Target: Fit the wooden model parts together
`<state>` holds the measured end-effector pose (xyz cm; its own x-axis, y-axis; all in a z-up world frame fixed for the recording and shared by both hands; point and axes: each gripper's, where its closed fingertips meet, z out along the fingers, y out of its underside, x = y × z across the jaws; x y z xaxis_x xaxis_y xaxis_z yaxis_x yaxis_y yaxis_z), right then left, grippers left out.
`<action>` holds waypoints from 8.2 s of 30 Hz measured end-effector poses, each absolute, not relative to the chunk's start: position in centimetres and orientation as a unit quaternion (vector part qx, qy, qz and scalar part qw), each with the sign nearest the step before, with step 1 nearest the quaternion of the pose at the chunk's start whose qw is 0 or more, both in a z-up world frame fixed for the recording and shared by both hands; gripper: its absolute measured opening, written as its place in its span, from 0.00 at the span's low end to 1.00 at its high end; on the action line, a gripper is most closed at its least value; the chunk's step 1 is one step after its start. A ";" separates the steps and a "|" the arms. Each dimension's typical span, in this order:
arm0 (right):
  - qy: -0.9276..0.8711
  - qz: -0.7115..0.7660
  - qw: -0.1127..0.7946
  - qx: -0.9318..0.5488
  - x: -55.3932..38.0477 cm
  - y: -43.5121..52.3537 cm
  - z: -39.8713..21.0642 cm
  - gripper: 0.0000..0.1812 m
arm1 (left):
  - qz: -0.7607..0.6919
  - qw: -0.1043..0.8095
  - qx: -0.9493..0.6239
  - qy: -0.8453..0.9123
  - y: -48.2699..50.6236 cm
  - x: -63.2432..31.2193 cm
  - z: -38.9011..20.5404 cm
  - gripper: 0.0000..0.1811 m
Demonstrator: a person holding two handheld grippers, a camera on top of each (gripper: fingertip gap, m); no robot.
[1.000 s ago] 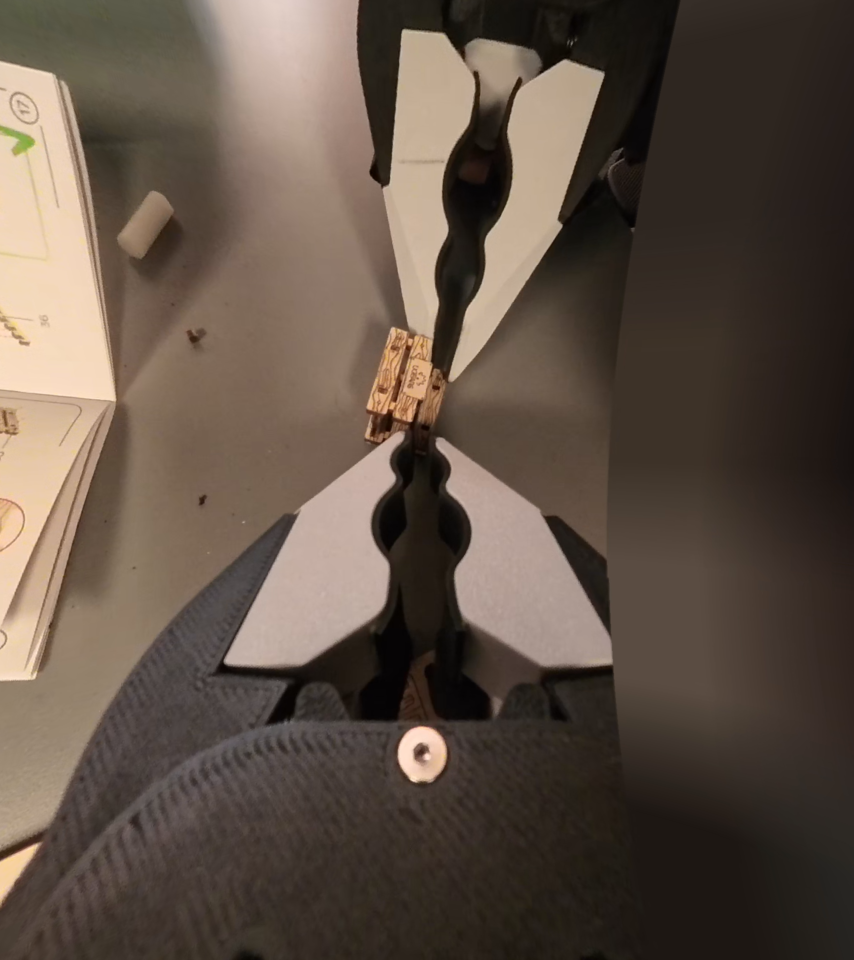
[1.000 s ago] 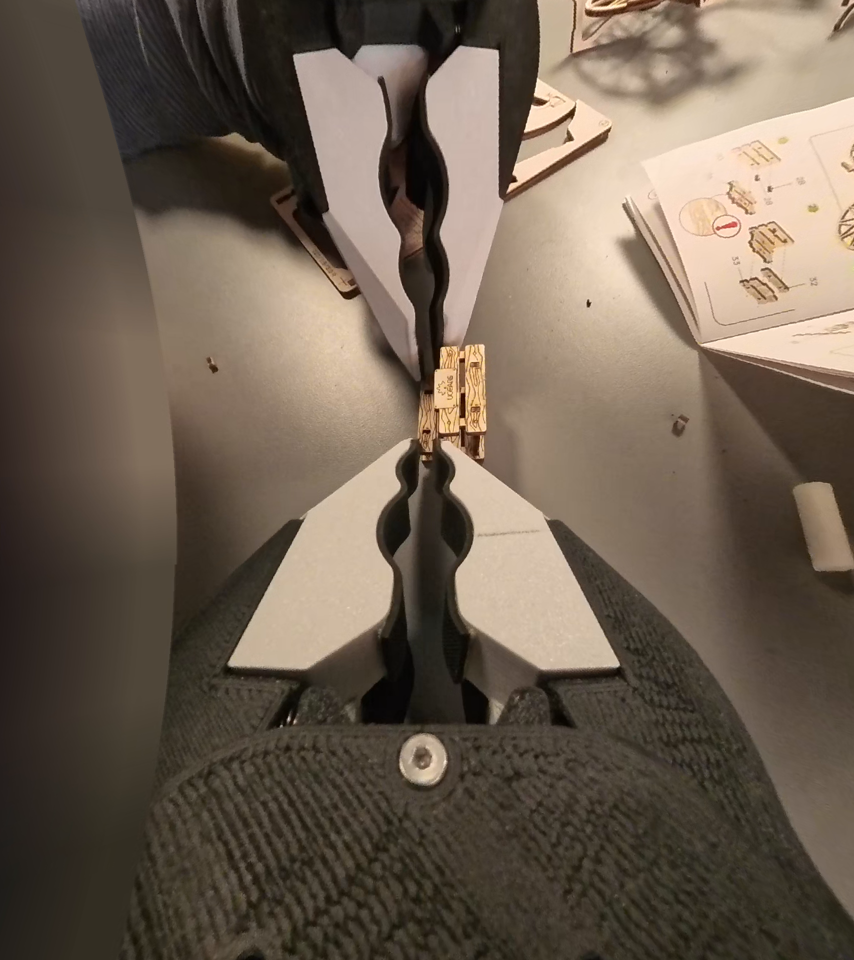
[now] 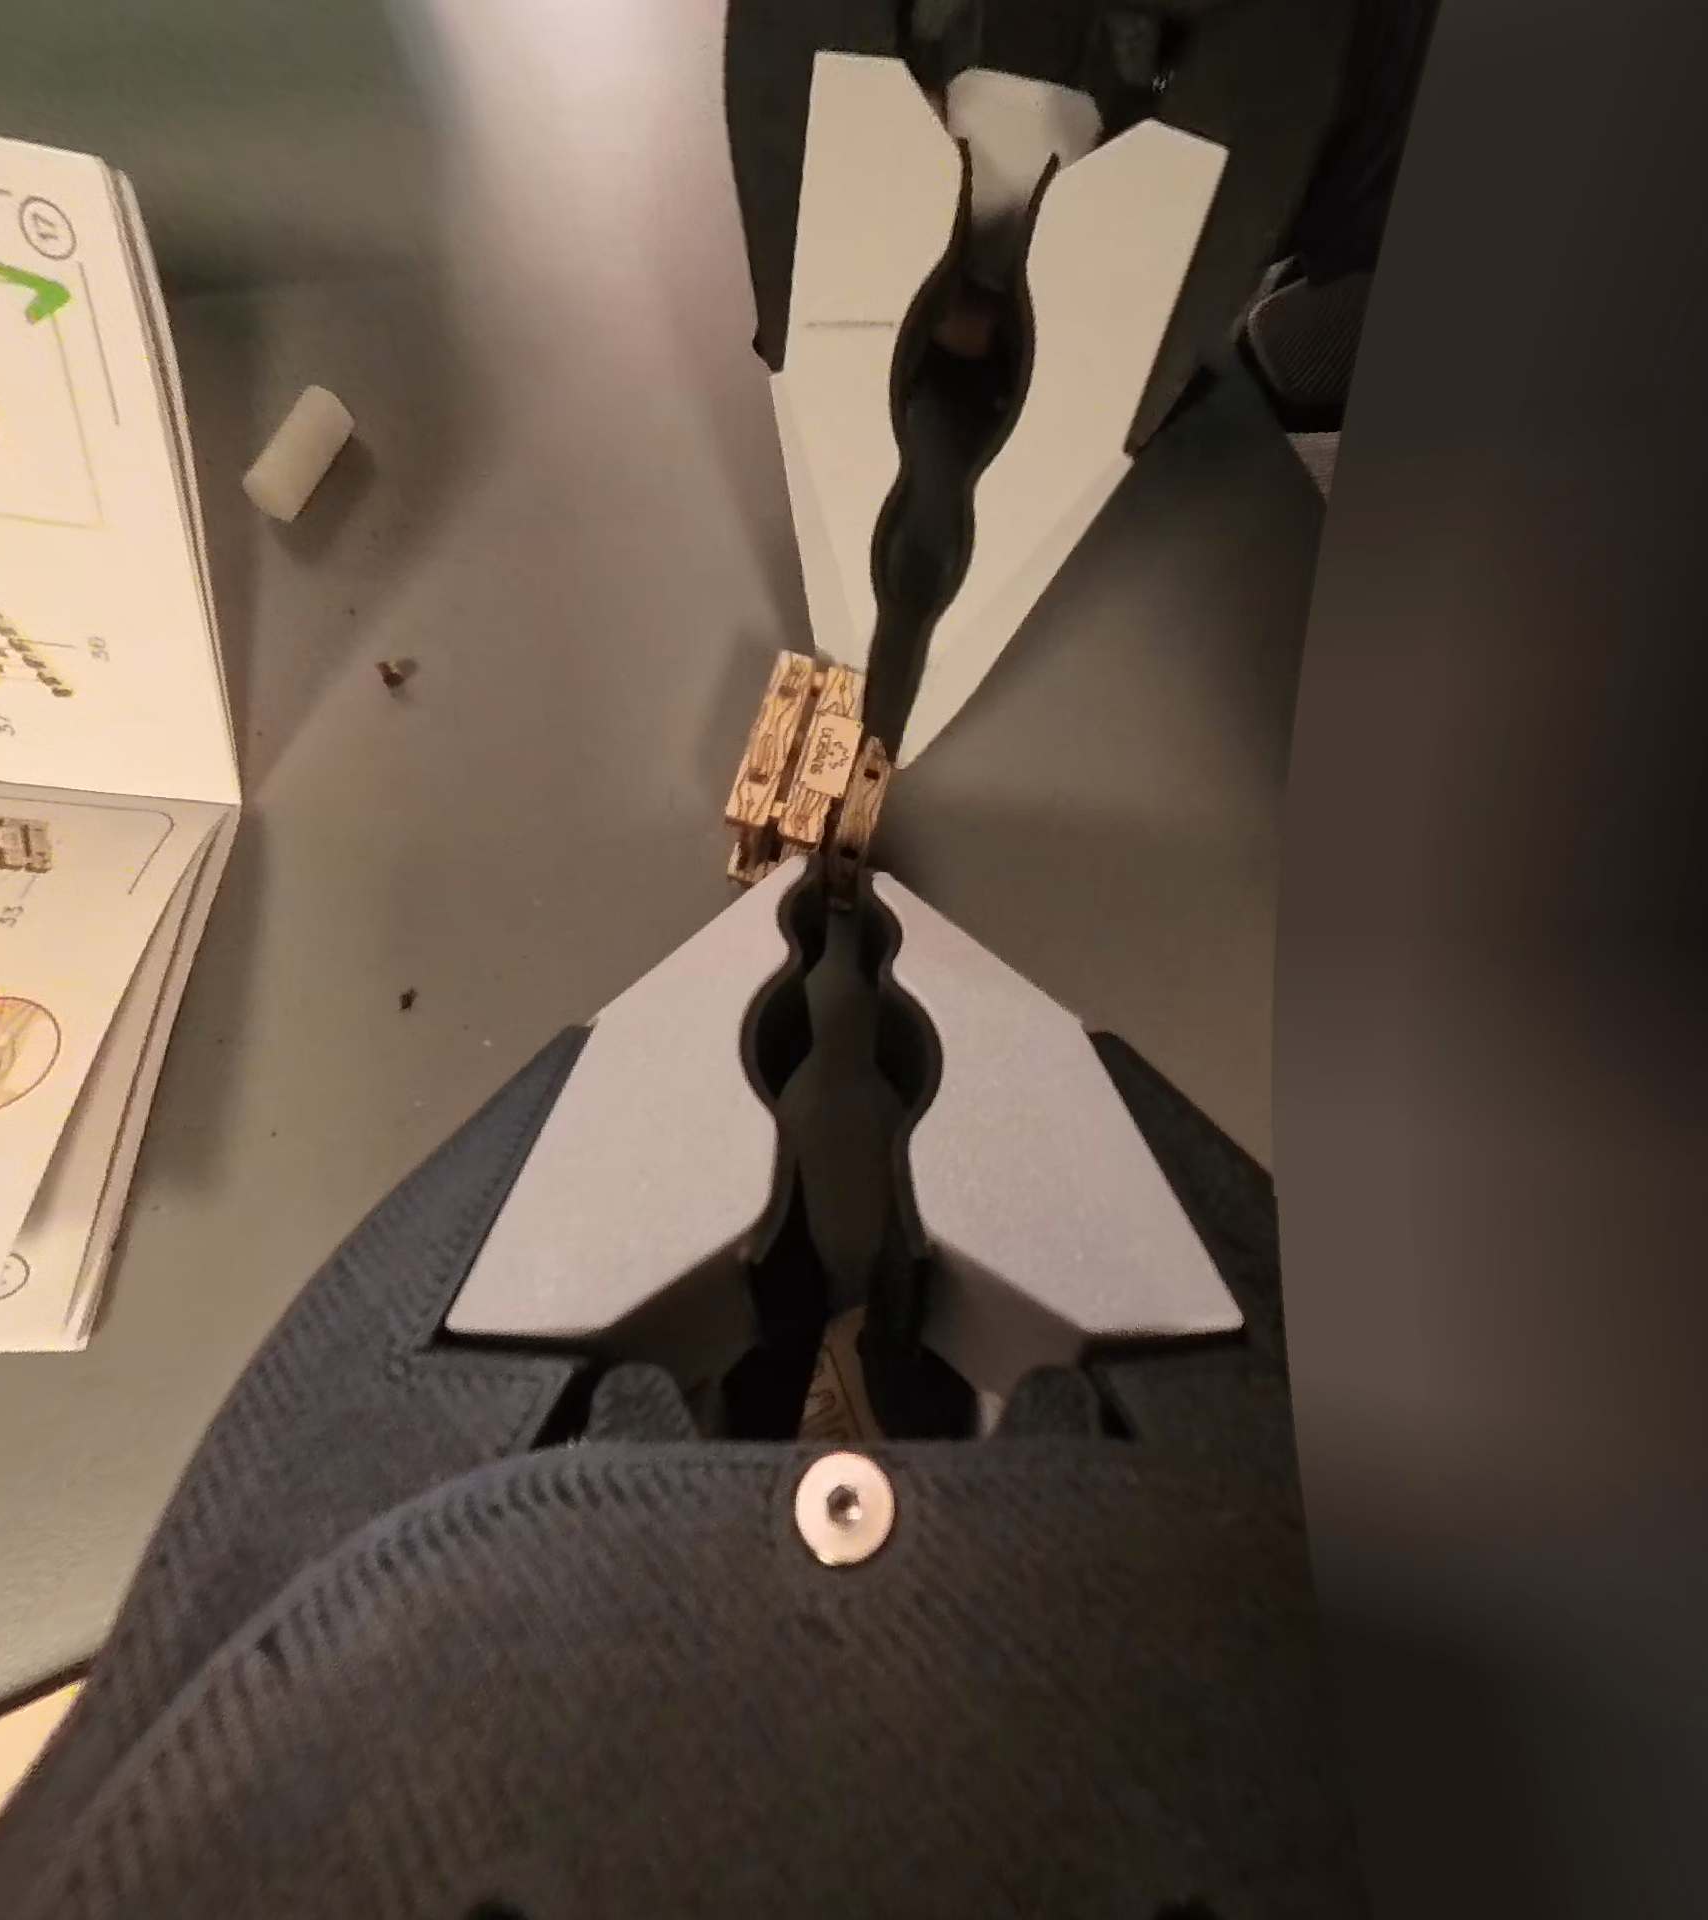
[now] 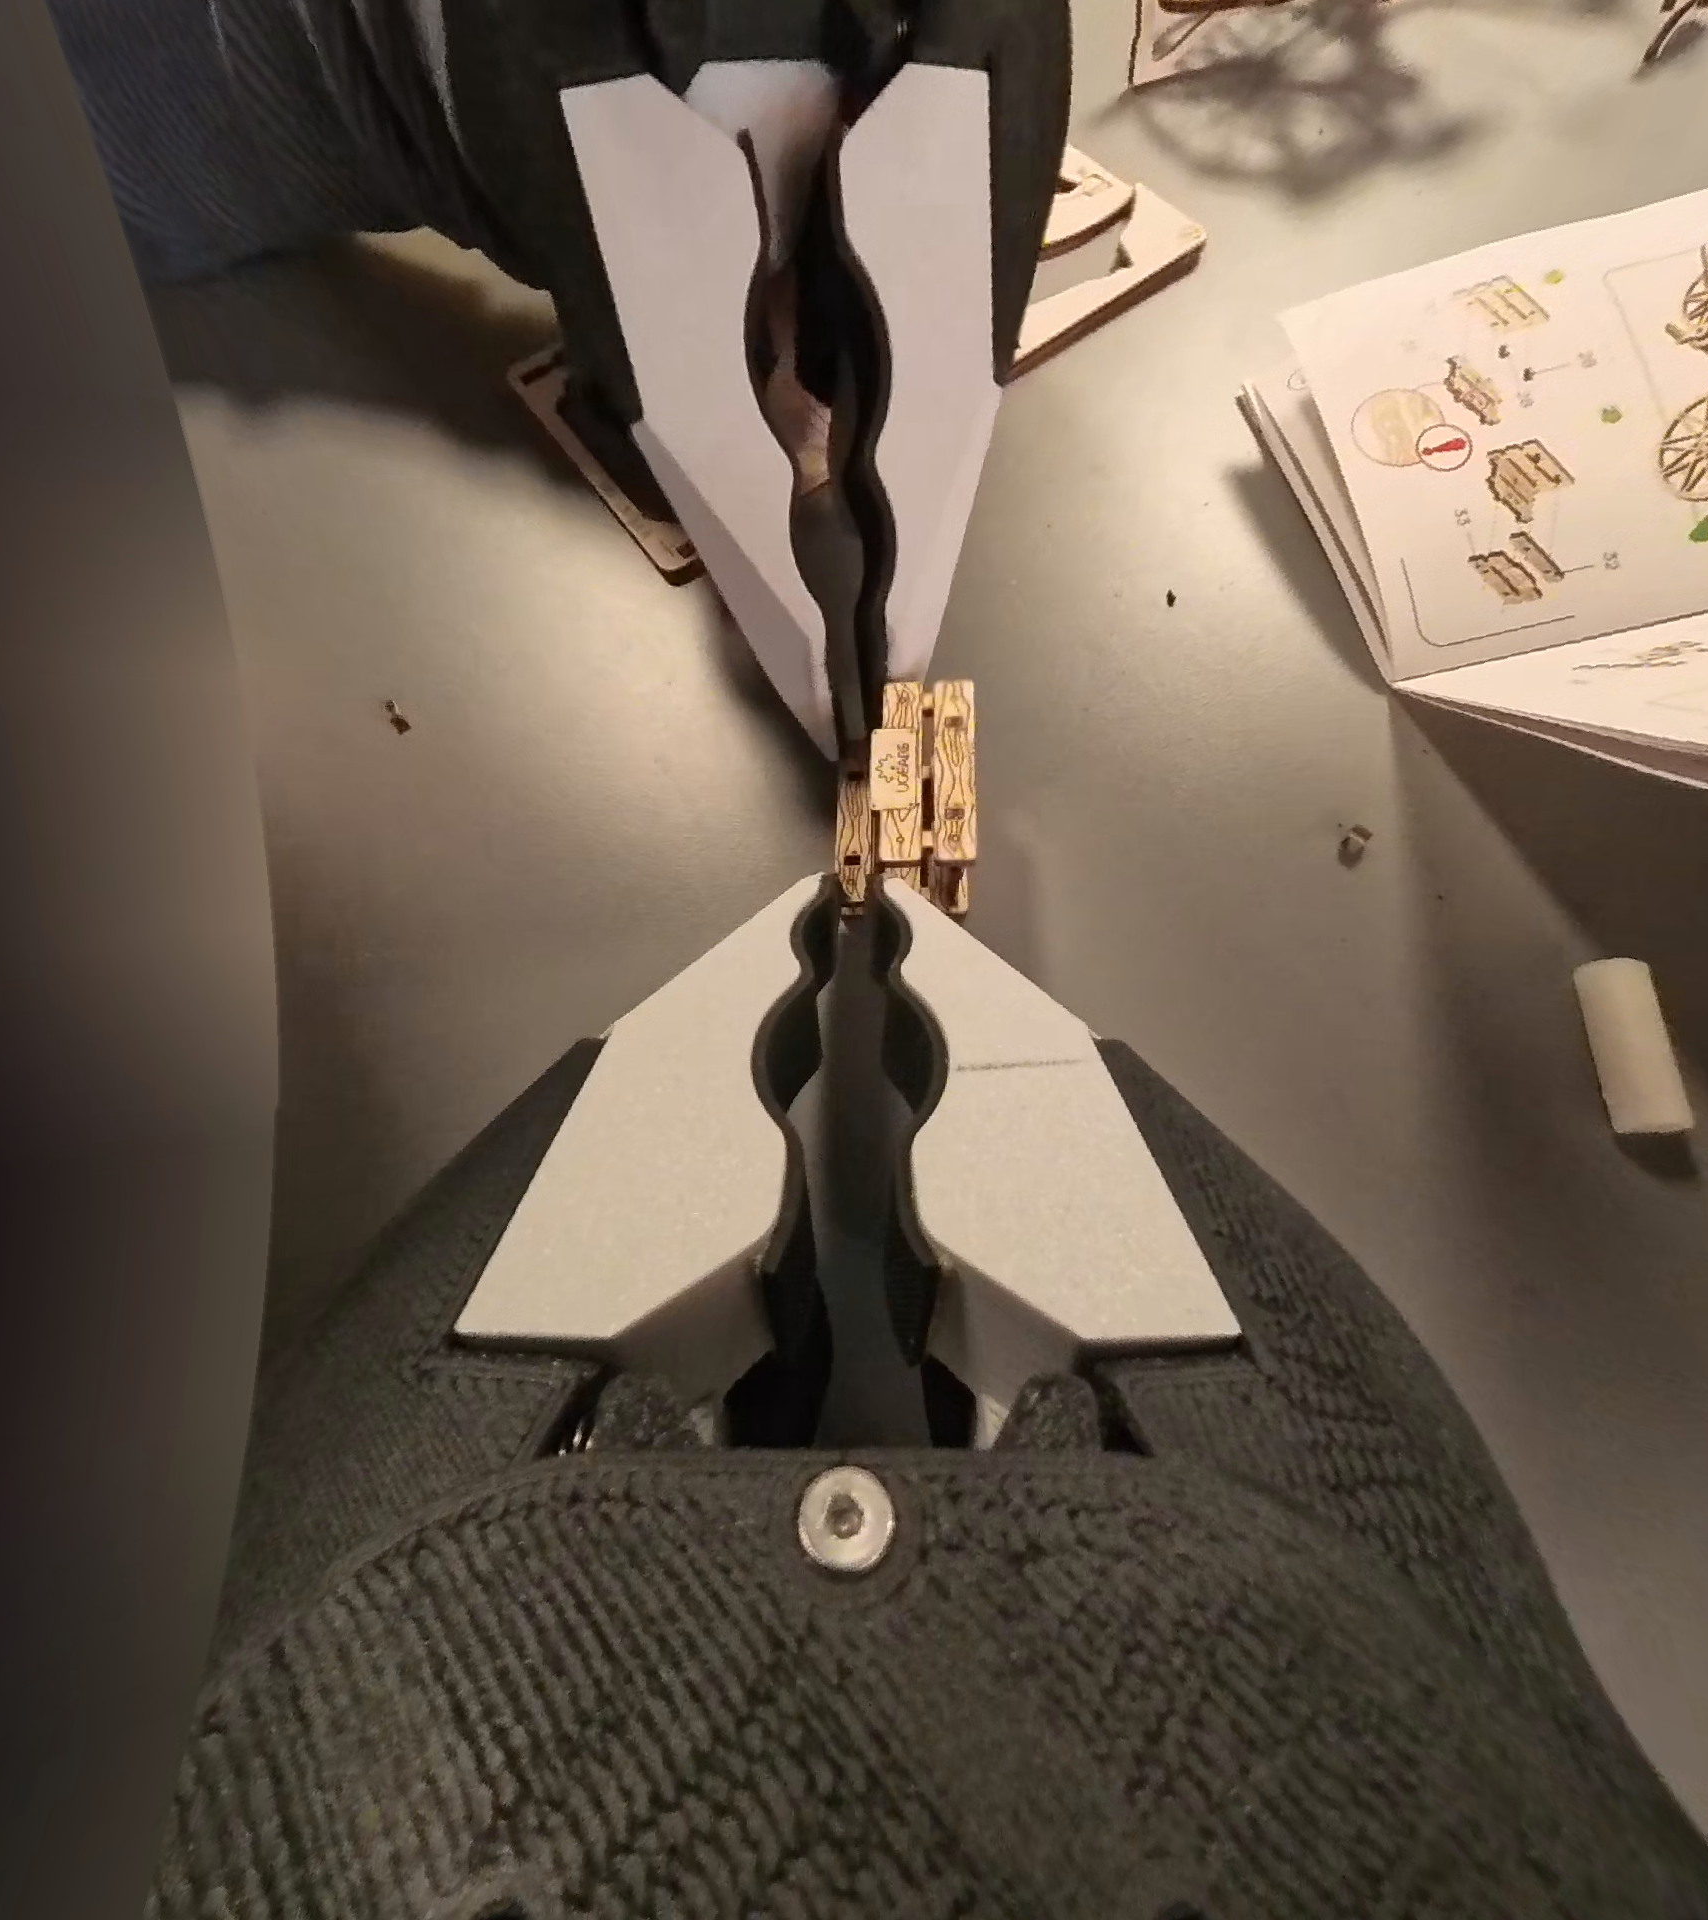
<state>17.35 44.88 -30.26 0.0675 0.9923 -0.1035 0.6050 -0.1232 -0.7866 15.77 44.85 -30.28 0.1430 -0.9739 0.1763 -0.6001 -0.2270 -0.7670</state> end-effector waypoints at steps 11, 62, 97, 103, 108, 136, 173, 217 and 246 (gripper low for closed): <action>-0.592 0.331 0.290 -0.675 17.3 45.0 -30.3 0.02 | -0.343 0.265 -0.704 0.562 44.7 15.7 -30.3 0.02; -0.608 0.278 0.219 -0.711 15.9 46.8 -30.6 0.02 | -0.285 0.276 -0.735 0.551 46.5 14.3 -30.5 0.02; -0.507 0.377 0.265 -0.729 15.9 46.8 -30.1 0.02 | -0.386 0.234 -0.766 0.458 47.0 14.6 -30.2 0.00; -0.526 0.347 0.319 -0.708 16.7 45.8 -29.3 0.06 | -0.387 0.238 -0.766 0.455 47.1 14.7 -30.2 0.00; -0.566 0.261 0.402 -0.670 16.8 45.5 -28.9 0.06 | -0.390 0.238 -0.765 0.454 47.0 14.6 -30.1 0.00; -0.597 0.287 0.312 -0.681 15.7 44.8 -30.7 0.05 | -0.333 0.268 -0.736 0.526 44.3 13.8 -30.6 0.09; -0.635 0.314 0.328 -0.625 15.5 46.1 -29.7 0.02 | -0.314 0.317 -0.717 0.536 45.7 14.1 -29.8 0.02; -0.469 0.243 0.454 -0.717 21.9 55.3 -27.7 0.14 | -0.327 0.362 -0.696 0.528 44.5 14.3 -26.9 0.02; -0.550 0.195 0.391 -0.711 18.6 45.4 -30.1 0.04 | -0.297 0.358 -0.771 0.435 44.7 11.1 -27.5 0.17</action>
<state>18.61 45.41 -30.10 0.3177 0.9359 0.1524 0.6302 -0.0883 -0.7714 11.09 44.73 -27.49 0.4440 -0.8839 0.1467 -0.4580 -0.3646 -0.8108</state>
